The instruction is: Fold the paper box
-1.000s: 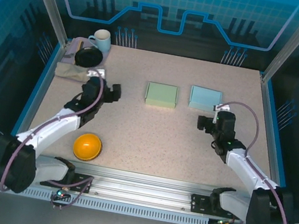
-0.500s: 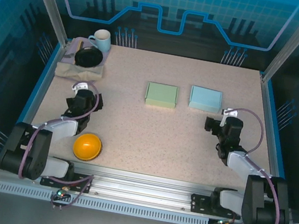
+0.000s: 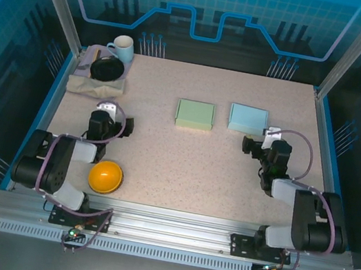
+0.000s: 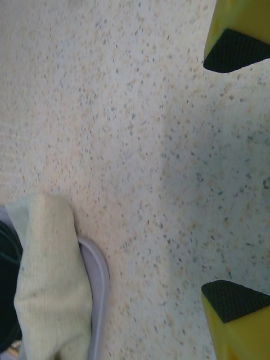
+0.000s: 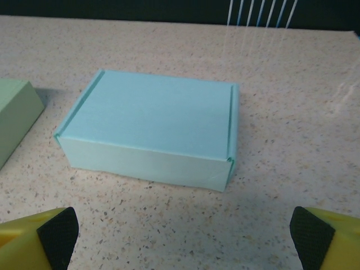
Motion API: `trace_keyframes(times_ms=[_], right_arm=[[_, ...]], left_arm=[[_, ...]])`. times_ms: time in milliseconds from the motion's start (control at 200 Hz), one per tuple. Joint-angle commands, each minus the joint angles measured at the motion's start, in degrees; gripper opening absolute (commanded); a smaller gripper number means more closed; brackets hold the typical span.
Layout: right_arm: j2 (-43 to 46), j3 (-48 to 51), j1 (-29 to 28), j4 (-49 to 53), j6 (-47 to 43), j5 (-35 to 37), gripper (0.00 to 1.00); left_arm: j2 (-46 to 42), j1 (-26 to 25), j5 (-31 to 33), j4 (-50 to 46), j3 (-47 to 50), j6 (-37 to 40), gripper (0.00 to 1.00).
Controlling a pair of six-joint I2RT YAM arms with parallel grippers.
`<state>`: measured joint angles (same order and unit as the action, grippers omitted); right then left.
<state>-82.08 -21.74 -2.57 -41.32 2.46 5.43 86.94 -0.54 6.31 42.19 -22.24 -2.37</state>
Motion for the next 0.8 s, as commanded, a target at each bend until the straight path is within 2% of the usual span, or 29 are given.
trace_keyframes(times_ms=[0, 110, 170, 795], right_arm=[[-3.5, -0.2, -0.2, -6.3, -3.1, -4.7, 1.00], [-4.1, -3.0, -0.3, -1.7, -3.1, -4.1, 1.00], [-4.1, -3.0, -0.1, -1.8, -3.0, -4.4, 1.00], [-4.1, -3.0, -0.5, -1.8, -3.2, -3.6, 1.00]], left_arm=[[-0.2, 1.3, -5.2, 2.7, -1.6, 1.8, 0.99], [0.0, 0.8, -4.0, 2.7, -1.5, 2.2, 0.99], [-0.1, 0.0, -2.4, 2.8, -1.5, 2.5, 0.99], [0.0, -0.1, -2.5, 2.7, -1.6, 2.4, 0.99]])
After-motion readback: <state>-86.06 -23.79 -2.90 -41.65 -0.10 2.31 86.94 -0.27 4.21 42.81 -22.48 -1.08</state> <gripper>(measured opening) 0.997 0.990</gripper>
